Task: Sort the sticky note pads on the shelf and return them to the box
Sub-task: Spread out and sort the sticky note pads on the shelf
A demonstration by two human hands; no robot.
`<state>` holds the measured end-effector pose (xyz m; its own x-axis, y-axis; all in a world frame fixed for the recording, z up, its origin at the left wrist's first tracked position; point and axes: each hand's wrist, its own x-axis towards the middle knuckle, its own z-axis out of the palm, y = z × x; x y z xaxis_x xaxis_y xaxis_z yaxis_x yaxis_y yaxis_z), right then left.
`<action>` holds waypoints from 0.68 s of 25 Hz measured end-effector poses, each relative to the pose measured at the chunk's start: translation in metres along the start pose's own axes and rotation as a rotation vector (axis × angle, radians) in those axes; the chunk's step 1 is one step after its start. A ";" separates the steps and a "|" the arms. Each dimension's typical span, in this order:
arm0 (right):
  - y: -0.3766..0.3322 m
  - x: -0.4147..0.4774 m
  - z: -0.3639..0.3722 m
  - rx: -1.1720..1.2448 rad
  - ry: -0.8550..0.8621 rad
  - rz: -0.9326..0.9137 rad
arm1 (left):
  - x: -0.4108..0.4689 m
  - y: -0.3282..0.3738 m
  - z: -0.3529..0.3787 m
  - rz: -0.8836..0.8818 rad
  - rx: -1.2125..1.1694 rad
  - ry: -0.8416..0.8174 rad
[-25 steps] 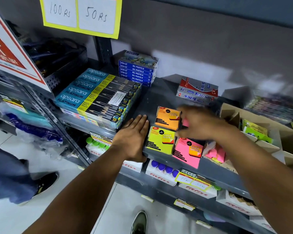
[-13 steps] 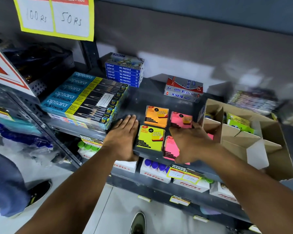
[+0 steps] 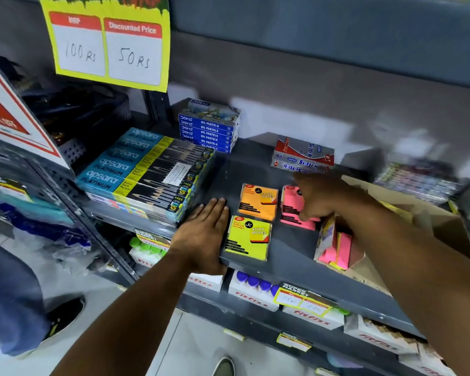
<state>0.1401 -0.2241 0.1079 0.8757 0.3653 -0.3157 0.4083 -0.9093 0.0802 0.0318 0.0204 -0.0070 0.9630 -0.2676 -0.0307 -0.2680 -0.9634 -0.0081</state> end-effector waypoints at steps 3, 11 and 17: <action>-0.002 0.011 0.011 -0.041 -0.012 -0.017 | -0.001 -0.001 -0.001 0.004 0.001 -0.001; 0.001 0.021 0.022 0.030 -0.093 -0.002 | -0.002 -0.001 -0.001 0.010 0.002 0.011; -0.001 0.018 0.022 0.014 -0.084 0.010 | -0.002 -0.001 -0.002 0.006 0.000 0.012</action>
<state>0.1498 -0.2212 0.0812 0.8550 0.3384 -0.3930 0.3951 -0.9159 0.0711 0.0298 0.0217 -0.0048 0.9617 -0.2734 -0.0191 -0.2736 -0.9618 -0.0075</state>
